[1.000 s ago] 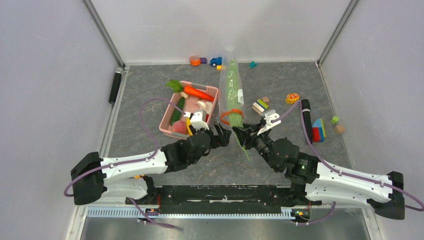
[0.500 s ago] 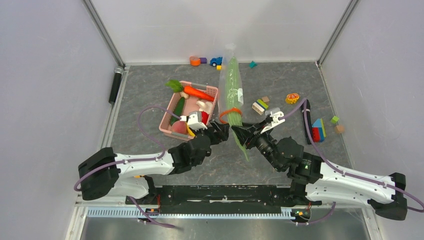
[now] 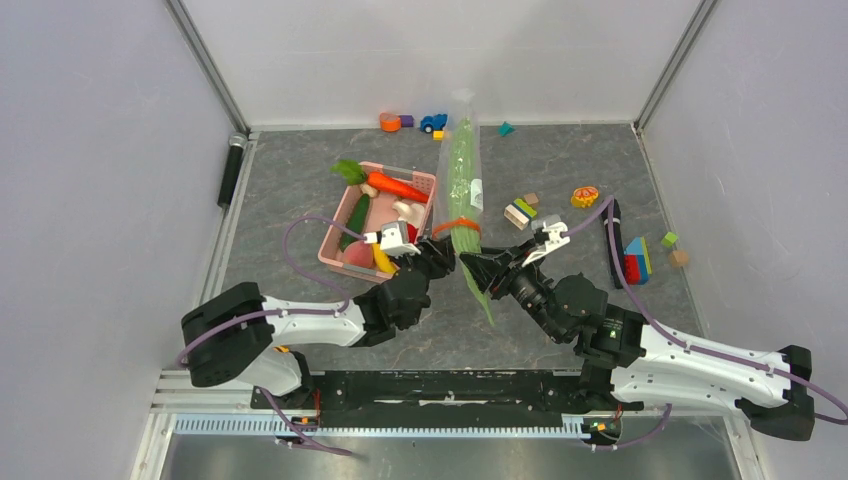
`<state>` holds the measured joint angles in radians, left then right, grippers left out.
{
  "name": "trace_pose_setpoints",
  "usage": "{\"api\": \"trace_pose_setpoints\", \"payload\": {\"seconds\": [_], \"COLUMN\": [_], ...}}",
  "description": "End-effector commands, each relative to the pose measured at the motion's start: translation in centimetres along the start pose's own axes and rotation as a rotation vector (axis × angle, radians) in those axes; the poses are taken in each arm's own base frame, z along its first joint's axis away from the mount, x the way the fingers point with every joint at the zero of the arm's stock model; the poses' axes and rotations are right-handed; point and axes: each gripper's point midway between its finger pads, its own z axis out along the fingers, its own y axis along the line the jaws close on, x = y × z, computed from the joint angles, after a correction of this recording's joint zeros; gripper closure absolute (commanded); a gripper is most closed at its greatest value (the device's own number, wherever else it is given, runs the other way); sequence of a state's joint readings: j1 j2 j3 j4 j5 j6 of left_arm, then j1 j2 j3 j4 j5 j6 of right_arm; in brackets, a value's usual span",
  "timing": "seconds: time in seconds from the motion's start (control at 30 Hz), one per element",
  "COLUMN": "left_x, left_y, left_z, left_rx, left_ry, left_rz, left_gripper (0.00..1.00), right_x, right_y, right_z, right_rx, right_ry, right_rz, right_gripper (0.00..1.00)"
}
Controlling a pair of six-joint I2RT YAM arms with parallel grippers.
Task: Place the food in the zip-top bag and seal the zipper
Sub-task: Adjust the zipper food storage bag at the center of the board.
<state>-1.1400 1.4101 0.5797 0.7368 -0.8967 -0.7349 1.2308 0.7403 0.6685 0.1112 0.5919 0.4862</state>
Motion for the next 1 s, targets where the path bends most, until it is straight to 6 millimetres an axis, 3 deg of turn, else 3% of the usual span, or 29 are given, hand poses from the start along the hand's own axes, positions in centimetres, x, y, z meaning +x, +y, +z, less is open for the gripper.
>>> {"api": "trace_pose_setpoints", "payload": {"seconds": [0.0,0.17,0.4,0.63,0.87,0.97], "left_x": [-3.4,-3.5,-3.4,-2.9,-1.8,0.1], "left_y": [-1.5,-2.0,-1.9,-1.8,-2.3,-2.5], "left_z": [1.2,1.6,1.9,2.4,1.6,0.6], "left_rx": [-0.016,-0.017,-0.019,0.005,0.066,0.077], "left_ry": [-0.146,-0.162,-0.174,-0.211,-0.112,0.044], "left_rz": [-0.013,0.004,0.006,-0.005,0.050,0.088], "left_gripper": [0.44,0.48,0.61,0.98,0.98,0.98], "right_x": [-3.4,-3.4,-3.7,-3.7,-4.0,-4.7], "right_y": [2.1,2.6,2.7,3.0,1.3,0.0], "right_z": [-0.4,-0.6,-0.7,-0.7,-0.7,-0.3], "right_rx": [-0.067,-0.091,-0.100,-0.117,-0.039,0.039], "right_ry": [-0.071,-0.065,-0.075,-0.078,-0.112,-0.159], "right_rz": [0.091,0.095,0.105,0.108,0.099,0.061], "right_gripper": [1.00,1.00,1.00,1.00,1.00,1.00]}}
